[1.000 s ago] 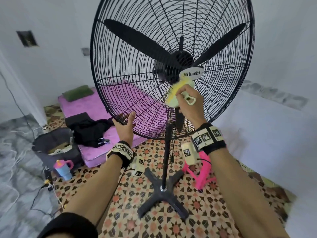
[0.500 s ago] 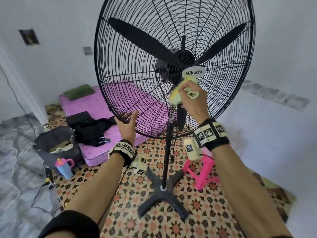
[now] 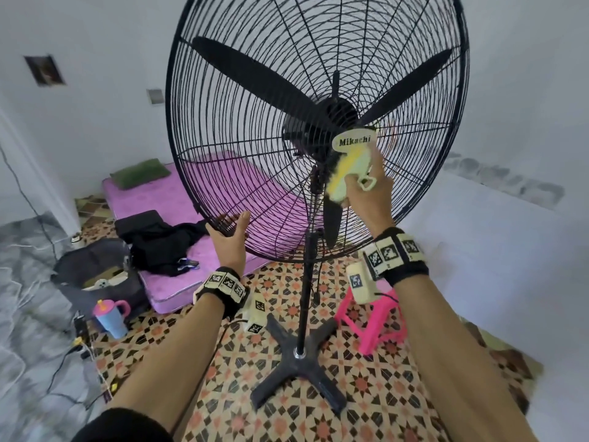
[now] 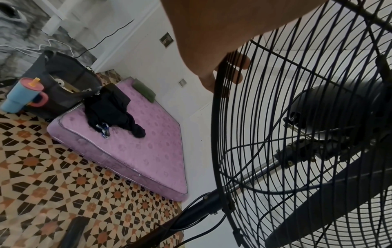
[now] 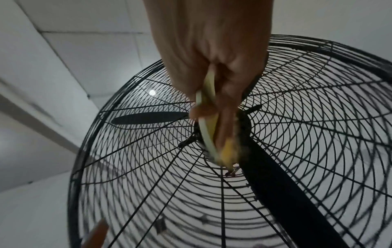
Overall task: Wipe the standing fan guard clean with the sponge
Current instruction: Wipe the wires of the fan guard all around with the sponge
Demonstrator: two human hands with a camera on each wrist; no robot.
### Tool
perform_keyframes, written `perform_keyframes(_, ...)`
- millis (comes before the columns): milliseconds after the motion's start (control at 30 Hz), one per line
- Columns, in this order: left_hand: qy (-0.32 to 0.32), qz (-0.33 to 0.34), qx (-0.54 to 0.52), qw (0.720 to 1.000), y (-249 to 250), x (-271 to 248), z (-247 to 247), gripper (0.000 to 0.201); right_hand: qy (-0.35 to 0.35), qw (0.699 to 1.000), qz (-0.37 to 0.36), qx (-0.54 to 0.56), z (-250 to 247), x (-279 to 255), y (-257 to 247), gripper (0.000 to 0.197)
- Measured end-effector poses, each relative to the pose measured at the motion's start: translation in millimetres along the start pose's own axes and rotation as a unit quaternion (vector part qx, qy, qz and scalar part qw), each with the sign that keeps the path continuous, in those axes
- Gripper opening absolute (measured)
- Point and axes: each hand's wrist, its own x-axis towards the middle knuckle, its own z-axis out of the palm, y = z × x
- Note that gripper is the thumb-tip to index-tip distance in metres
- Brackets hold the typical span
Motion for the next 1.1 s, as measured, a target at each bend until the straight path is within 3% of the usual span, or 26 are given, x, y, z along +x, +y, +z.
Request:
perform_keyframes(67,0.002,0.002,-0.009,1.000,0,2,1,0.130,-0.091,0.996,0.009,-0.019,-3,-10,6,0.067)
perform_keyframes(100,0.001,0.002,-0.013,1.000,1,2,1,0.135,-0.097,0.995,0.001,-0.019,-5,-11,8,0.065)
perform_keyframes(233,-0.005,0.008,-0.012,1.000,-3,3,3,0.138,0.048,0.998,-0.024,0.040,-4,3,5,0.065)
perform_keyframes(267,-0.005,0.009,-0.012,1.000,-5,4,3,0.136,0.057,0.997,-0.026,0.034,0,4,5,0.066)
perform_keyframes(400,-0.003,-0.010,-0.007,1.000,-6,5,1,0.129,-0.063,0.998,-0.007,0.005,0,-4,7,0.068)
perform_keyframes(433,-0.004,-0.004,-0.007,1.000,-6,5,0,0.131,-0.066,0.998,0.001,0.013,-5,-4,5,0.067)
perform_keyframes(533,-0.004,0.005,-0.018,1.000,-7,8,0,0.139,0.043,0.998,-0.007,0.052,-11,6,1,0.065)
perform_keyframes(600,-0.006,-0.002,-0.023,1.000,-11,9,2,0.142,0.064,0.997,-0.016,0.052,-1,4,3,0.066)
perform_keyframes(767,-0.007,-0.050,0.006,0.999,-18,-1,5,0.142,-0.082,0.997,-0.012,-0.002,9,-22,18,0.066)
perform_keyframes(800,-0.011,-0.050,0.012,0.999,-17,-5,6,0.138,-0.071,0.997,-0.004,0.005,5,-20,17,0.065)
perform_keyframes(900,-0.026,-0.042,0.027,0.998,-23,-5,6,0.132,0.057,0.996,0.001,0.069,4,-10,13,0.060)
perform_keyframes(967,-0.035,-0.057,0.045,0.997,-23,-3,5,0.129,0.089,0.994,-0.022,0.066,21,-17,18,0.059)
perform_keyframes(1033,-0.043,-0.068,0.029,0.996,-27,3,2,0.136,0.046,0.998,-0.035,0.030,41,-38,30,0.063)
perform_keyframes(1100,-0.047,-0.079,0.010,0.996,-28,7,-2,0.138,-0.044,0.999,-0.021,-0.002,50,-59,37,0.068)
